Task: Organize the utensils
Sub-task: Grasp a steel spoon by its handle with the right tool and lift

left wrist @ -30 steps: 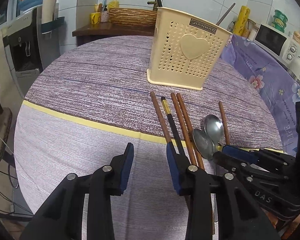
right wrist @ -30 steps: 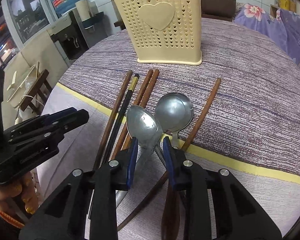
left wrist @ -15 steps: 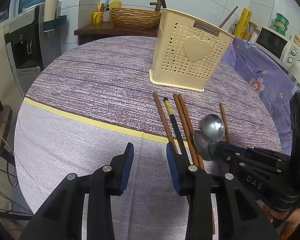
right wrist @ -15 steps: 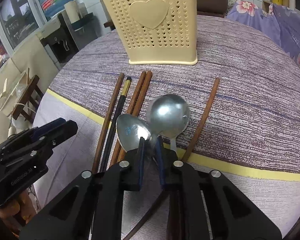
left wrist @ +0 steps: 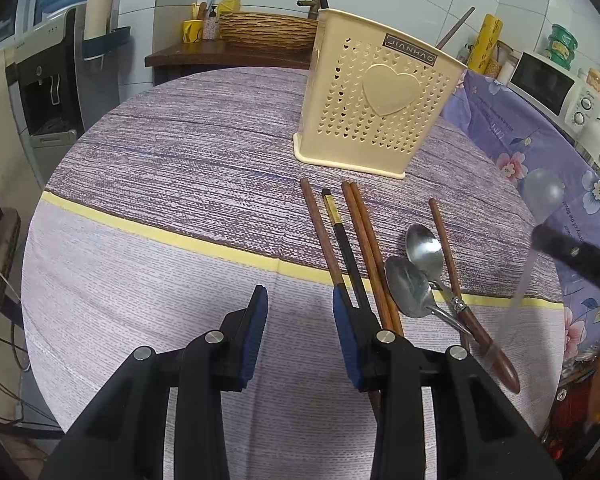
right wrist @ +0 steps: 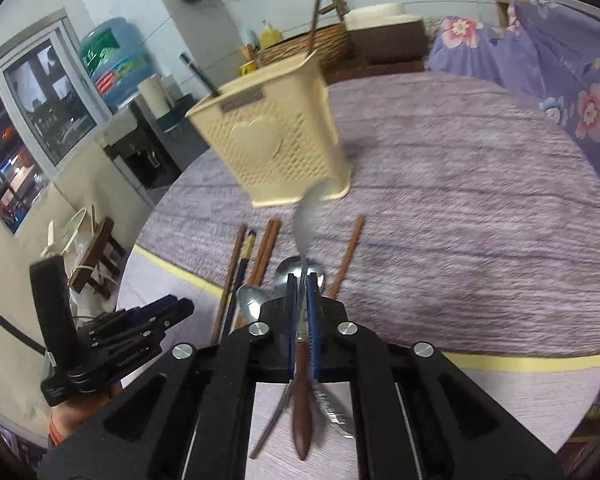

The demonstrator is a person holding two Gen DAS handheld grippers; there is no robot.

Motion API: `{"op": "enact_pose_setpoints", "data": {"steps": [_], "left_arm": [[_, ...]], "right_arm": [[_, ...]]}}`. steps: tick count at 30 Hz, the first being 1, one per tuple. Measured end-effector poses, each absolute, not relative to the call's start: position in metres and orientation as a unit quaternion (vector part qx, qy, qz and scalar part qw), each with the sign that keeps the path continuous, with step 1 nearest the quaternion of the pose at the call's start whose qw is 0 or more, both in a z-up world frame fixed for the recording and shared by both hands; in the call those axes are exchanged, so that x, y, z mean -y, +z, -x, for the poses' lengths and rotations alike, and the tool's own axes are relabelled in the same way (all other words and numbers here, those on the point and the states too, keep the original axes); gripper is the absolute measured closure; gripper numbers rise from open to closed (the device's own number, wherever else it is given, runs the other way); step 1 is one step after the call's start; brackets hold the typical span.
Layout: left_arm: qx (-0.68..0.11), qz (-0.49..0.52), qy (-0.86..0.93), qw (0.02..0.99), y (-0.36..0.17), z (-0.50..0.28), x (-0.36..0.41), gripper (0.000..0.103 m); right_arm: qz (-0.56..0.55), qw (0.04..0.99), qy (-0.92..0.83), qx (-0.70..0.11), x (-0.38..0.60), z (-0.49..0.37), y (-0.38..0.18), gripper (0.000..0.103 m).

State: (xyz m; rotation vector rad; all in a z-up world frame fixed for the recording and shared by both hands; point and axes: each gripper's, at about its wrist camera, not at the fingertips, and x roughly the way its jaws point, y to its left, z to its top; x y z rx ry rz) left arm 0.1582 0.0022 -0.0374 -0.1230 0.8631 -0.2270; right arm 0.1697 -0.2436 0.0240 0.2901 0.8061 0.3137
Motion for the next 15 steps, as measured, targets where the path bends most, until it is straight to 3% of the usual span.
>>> {"op": "enact_pose_setpoints", "data": {"steps": [9, 15], "left_arm": [[-0.423, 0.057, -0.116, 0.897, -0.041, -0.158, 0.004, 0.069], [-0.424, 0.058, -0.114, 0.897, -0.040, -0.157, 0.002, 0.069]], "right_arm": [[-0.141, 0.885, 0.106, -0.430, 0.274, -0.211, -0.011, 0.099], [-0.073, 0.886, 0.080, -0.451, 0.268, -0.231, -0.030, 0.099]]}}
